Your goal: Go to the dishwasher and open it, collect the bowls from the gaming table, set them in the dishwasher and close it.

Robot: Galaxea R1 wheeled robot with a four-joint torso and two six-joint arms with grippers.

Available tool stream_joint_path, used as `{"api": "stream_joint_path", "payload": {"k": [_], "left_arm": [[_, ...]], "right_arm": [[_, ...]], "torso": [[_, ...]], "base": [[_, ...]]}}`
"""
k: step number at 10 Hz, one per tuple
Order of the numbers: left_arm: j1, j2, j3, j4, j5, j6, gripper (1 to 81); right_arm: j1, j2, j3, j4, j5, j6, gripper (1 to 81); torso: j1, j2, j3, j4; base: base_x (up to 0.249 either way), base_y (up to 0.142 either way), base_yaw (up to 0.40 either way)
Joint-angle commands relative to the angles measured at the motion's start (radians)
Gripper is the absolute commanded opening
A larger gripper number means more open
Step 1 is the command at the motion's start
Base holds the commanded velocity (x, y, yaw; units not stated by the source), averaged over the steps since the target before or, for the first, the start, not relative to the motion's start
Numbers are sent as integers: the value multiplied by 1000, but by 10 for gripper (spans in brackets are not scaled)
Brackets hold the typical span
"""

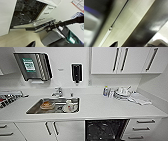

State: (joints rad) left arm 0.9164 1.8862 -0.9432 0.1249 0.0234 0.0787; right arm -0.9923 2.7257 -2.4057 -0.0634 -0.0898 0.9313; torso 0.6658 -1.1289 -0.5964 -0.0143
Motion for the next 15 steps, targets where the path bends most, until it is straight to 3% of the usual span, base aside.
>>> {"api": "stream_joint_path", "payload": {"k": [1,7,10,12,15], "left_arm": [[-78,-15,18,13,43,7,811],[-54,-14,0,13,44,9,811],[-26,13,-51,12,44,9,811],[20,58,-128,2,44,4,811],[172,211,-429,-7,30,-5,811]], "right_arm": [[-41,108,-48,-59,-254,-149,811],[-89,130,-81,-73,-209,-161,811],[-102,97,-84,-85,-208,-178,811],[-115,68,-78,-87,-208,-264,811],[-157,64,-94,-87,-208,-501,811]], "torso": [[0,0,0,0],[1,1,0,0],[-1,0,-1,1],[0,0,-1,1],[0,1,-1,1]], "base": [[-93,0,0],[-93,0,0],[0,0,0],[0,0,0],[0,0,0]]}}
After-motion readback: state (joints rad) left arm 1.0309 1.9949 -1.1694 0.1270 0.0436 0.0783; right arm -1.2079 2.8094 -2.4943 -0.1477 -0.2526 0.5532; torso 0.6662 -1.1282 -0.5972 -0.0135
